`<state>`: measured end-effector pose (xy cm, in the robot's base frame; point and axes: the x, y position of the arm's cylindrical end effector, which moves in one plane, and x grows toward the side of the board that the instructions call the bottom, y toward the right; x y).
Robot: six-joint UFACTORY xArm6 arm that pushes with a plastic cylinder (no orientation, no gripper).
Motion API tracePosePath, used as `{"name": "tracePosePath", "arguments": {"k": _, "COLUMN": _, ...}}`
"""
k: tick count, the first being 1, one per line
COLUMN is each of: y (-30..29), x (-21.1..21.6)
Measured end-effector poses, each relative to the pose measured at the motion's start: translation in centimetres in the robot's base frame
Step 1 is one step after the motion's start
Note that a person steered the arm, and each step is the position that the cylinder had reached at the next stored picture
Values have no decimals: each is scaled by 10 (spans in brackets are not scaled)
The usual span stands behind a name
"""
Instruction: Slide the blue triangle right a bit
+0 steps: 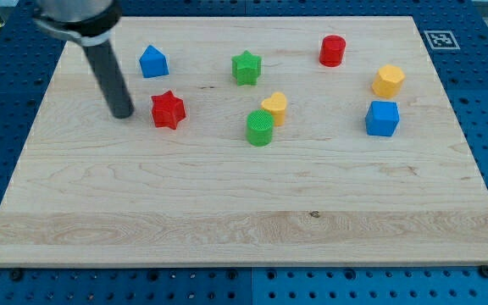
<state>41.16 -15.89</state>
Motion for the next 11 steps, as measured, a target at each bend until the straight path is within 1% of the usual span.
{"name": "tracePosePath", "arguments": {"k": 1, "y": 59, "x": 0}}
{"name": "tracePosePath", "arguments": {"k": 2, "y": 99, "x": 0}}
{"name": "tracePosePath", "arguments": {"k": 3, "y": 101, "x": 4}}
{"name": "tracePosePath", "arguments": {"k": 4, "y": 53, "x": 5}}
{"name": "tracePosePath", "arguments": {"k": 5, "y": -15, "x": -9}}
{"name": "tracePosePath", "arguments": {"k": 6, "y": -78, "x": -52}}
{"name": "tracePosePath", "arguments": {"k": 7, "y": -95, "x": -89}}
{"name": "tracePosePath", "arguments": {"k": 8, "y": -84, "x": -109}}
{"name": "tracePosePath", "arguments": {"k": 9, "y": -59, "x": -114}}
{"name": "tracePosePath", "arguments": {"k": 11, "y": 42, "x": -114}}
